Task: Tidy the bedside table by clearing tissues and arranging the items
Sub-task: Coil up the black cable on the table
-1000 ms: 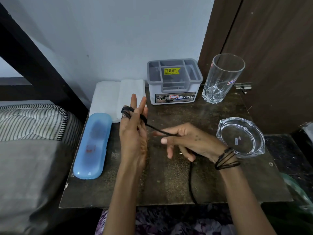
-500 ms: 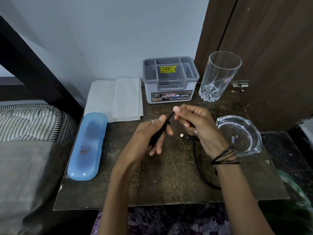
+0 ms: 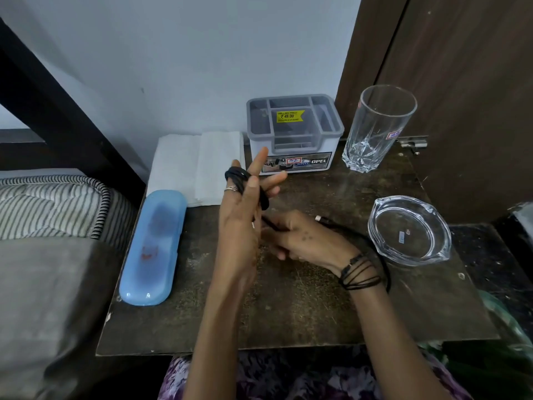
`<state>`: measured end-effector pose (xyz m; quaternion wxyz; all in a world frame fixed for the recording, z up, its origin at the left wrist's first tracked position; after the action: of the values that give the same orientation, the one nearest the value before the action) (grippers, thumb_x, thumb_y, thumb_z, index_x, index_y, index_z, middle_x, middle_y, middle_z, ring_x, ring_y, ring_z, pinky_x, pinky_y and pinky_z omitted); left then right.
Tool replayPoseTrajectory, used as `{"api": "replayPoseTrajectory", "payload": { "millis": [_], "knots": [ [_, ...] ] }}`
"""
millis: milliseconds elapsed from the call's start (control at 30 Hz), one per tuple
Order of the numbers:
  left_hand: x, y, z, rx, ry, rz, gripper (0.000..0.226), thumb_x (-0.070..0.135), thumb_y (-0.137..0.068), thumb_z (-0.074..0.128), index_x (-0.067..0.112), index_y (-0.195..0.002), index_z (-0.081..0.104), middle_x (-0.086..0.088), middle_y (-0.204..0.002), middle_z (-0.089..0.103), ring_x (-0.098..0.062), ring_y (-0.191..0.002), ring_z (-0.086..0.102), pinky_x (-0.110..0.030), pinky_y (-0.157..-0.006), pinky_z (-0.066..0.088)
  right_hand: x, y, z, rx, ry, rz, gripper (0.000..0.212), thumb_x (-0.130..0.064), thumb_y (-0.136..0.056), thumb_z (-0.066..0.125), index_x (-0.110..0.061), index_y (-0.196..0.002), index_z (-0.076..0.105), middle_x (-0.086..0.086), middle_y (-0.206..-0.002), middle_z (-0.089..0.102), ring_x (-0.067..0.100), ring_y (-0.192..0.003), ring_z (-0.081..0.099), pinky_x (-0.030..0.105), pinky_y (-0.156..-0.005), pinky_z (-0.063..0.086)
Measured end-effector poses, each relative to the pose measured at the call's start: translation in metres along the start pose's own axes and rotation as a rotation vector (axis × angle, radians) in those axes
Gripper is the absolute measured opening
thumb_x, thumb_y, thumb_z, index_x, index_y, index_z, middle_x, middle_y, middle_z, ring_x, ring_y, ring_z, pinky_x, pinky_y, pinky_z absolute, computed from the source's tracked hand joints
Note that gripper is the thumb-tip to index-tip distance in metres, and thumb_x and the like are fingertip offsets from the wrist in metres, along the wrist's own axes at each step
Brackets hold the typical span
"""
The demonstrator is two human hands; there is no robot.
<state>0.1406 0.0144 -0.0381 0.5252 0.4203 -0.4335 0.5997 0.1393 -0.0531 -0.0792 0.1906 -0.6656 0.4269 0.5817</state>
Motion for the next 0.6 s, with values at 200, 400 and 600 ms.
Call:
{"api": "replayPoseTrajectory", "payload": {
  "millis": [200, 400, 600],
  "knots": [
    [-0.002, 0.000, -0.019, 0.056, -0.560, 0.032, 0.045, 0.019, -0.097, 0.044, 0.064, -0.098, 0.052, 0.022, -0.099, 0.066, -0.006, -0.092, 0.065, -0.024, -0.080, 0.051, -0.018, 0.018, -0.028, -0.006, -0.042, -0.044, 0.017, -0.016, -0.085, 0.064, 0.000, -0.088, 0.070, -0.011, -0.034, 0.035, 0.000, -0.032, 0.028, 0.009, -0.036, 0.021],
    [-0.027, 0.000, -0.018, -0.096, -0.368, -0.215, 0.028, 0.039, -0.092, 0.046, 0.023, -0.089, 0.069, -0.001, -0.058, 0.068, -0.009, -0.042, 0.048, -0.017, -0.049, 0.041, -0.033, 0.047, -0.097, 0.480, -0.284, -0.261, 0.014, -0.031, -0.075, 0.063, -0.022, -0.076, 0.073, -0.013, -0.039, 0.032, 0.000, -0.034, 0.025, 0.009, -0.035, 0.019],
    [-0.017, 0.015, 0.021, -0.483, -0.070, -0.234, 0.056, 0.058, -0.089, 0.037, 0.017, -0.078, 0.074, 0.005, -0.035, 0.050, -0.004, -0.029, 0.031, -0.013, -0.039, 0.031, -0.012, 0.031, -0.089, 0.558, -0.410, -0.227, 0.023, -0.031, -0.090, 0.052, -0.021, -0.075, 0.066, -0.012, -0.043, 0.029, 0.000, -0.035, 0.023, 0.011, -0.037, 0.018]
  ]
}}
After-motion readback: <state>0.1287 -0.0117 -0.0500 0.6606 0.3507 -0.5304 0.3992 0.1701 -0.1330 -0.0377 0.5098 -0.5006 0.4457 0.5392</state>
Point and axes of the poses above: each hand's wrist, its own y-axis away from the middle knuckle, its own z-axis out of the palm, x = y × z, the point moved 9 cm from there along -y, towards the middle knuckle
